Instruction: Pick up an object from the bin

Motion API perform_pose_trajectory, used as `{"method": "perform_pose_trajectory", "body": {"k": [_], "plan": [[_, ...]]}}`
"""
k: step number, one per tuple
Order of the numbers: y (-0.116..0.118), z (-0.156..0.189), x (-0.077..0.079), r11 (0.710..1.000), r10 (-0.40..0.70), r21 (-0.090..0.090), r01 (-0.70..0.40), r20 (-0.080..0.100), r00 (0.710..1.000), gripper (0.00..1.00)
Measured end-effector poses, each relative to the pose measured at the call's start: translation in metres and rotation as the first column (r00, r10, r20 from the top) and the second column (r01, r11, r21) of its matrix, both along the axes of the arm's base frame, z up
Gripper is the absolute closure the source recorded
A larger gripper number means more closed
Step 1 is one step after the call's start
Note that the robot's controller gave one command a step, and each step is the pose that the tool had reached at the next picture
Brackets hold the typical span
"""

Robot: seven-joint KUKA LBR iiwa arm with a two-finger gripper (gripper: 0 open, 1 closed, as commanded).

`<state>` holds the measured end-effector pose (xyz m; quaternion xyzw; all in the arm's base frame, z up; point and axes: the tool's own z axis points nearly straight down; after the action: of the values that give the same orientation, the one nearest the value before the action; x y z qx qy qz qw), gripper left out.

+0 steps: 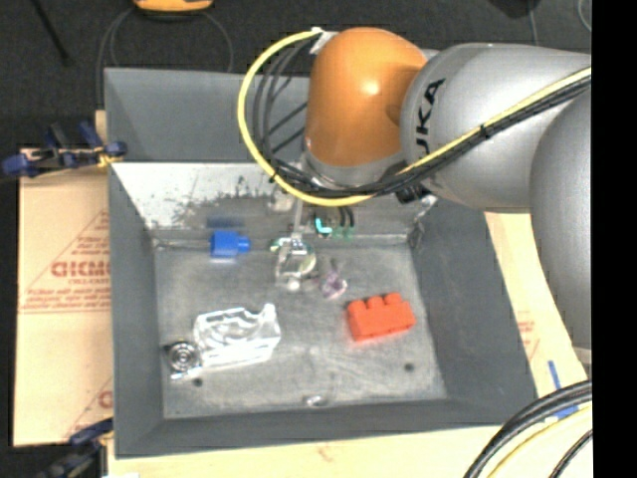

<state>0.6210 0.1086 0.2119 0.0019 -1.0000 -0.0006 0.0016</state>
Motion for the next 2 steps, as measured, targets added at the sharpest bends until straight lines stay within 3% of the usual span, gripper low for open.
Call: {"method": "perform_pose_trajectory", "body": {"k": [1,2], "plan": [[0.014,-0.076,-0.031,0.952,0.305,-0.001,-0.305,0.014,0.952,0.00],[0.023,-0.088,-0.047,0.940,0.342,-0.001,-0.342,0.005,0.940,0.00]]}}
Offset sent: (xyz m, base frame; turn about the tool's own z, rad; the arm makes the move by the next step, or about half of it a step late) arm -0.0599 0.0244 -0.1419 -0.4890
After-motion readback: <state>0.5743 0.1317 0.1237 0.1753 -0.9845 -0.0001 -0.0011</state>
